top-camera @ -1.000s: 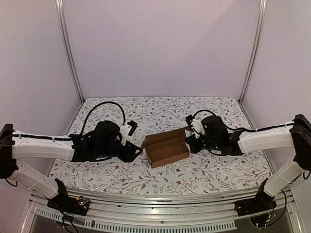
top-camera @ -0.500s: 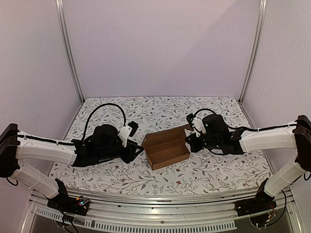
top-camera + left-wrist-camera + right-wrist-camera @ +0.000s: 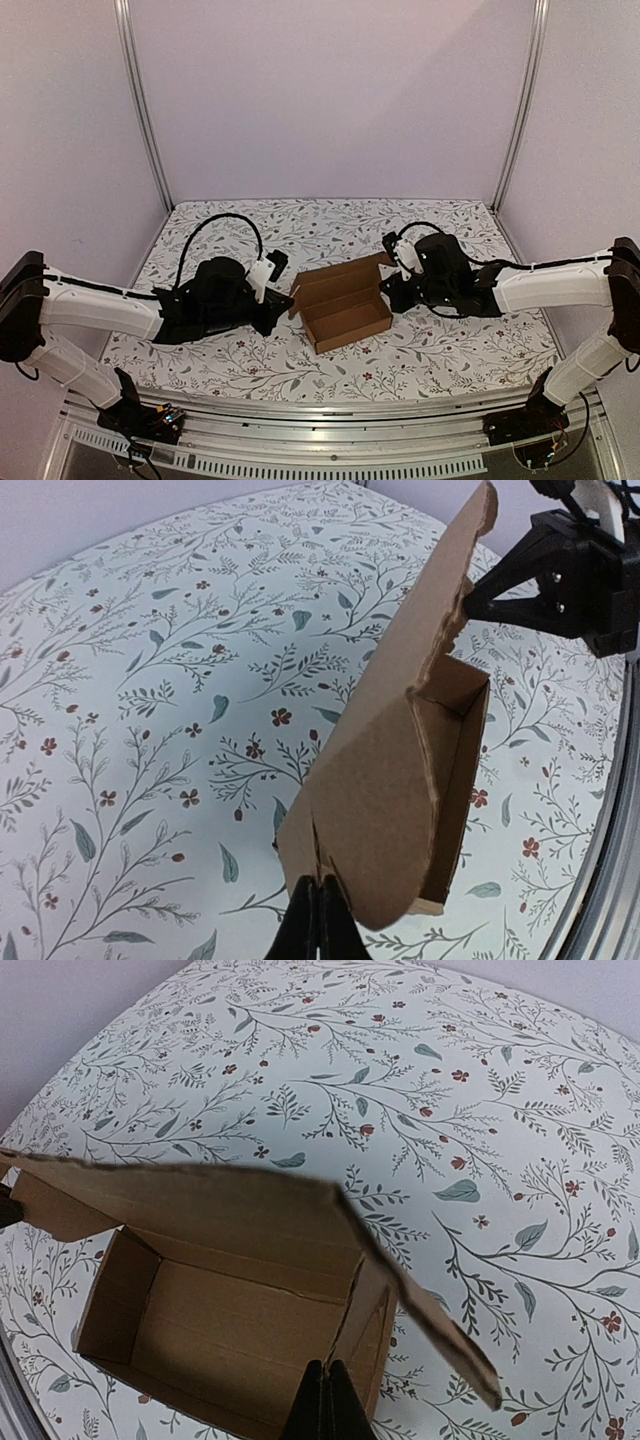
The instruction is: Fold the paper box
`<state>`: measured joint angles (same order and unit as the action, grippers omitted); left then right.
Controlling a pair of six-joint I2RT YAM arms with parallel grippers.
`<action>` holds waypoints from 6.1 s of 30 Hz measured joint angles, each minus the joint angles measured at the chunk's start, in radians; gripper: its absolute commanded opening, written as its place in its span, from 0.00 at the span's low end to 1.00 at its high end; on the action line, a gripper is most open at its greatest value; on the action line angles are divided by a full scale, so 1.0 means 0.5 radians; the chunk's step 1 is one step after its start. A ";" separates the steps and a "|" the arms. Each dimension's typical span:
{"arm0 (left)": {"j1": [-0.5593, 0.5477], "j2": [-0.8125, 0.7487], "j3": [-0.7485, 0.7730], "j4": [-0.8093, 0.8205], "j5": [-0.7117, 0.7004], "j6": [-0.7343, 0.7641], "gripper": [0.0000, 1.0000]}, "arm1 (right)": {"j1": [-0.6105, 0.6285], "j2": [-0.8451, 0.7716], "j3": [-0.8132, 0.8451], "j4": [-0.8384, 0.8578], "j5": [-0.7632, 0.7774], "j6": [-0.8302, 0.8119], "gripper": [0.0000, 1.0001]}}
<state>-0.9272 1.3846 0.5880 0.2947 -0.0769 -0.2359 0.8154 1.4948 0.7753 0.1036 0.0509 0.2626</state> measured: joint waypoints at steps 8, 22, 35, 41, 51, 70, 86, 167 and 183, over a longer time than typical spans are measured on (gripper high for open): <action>0.000 0.016 0.007 -0.002 0.004 -0.011 0.00 | 0.053 0.000 0.011 -0.021 0.049 0.022 0.00; 0.005 0.117 0.229 -0.175 -0.036 -0.294 0.00 | 0.176 0.001 0.011 -0.050 0.225 0.065 0.00; 0.005 0.232 0.334 -0.253 -0.095 -0.547 0.00 | 0.241 0.001 -0.005 -0.058 0.352 0.095 0.00; -0.001 0.246 0.385 -0.337 -0.095 -0.600 0.00 | 0.272 -0.001 -0.035 -0.063 0.416 0.101 0.00; -0.020 0.246 0.425 -0.433 -0.124 -0.632 0.00 | 0.361 -0.111 -0.109 -0.117 0.522 0.127 0.00; -0.078 0.246 0.500 -0.552 -0.209 -0.728 0.00 | 0.567 -0.250 -0.135 -0.297 0.703 0.171 0.00; -0.221 0.243 0.379 -0.453 -0.397 -0.852 0.00 | 0.634 -0.199 -0.143 -0.280 0.778 0.233 0.00; -0.655 0.231 0.259 -0.673 -0.873 -1.025 0.27 | 0.718 0.303 0.706 -0.654 0.568 0.233 0.03; -0.740 -0.246 0.024 -0.900 -0.917 -1.144 0.37 | 0.748 0.468 0.529 -0.481 0.540 0.372 0.02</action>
<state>-1.2972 1.2617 0.6003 -0.1555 -0.5354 -0.8078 1.1893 1.7290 1.0397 -0.1371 0.3210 0.4488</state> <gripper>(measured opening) 0.364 0.024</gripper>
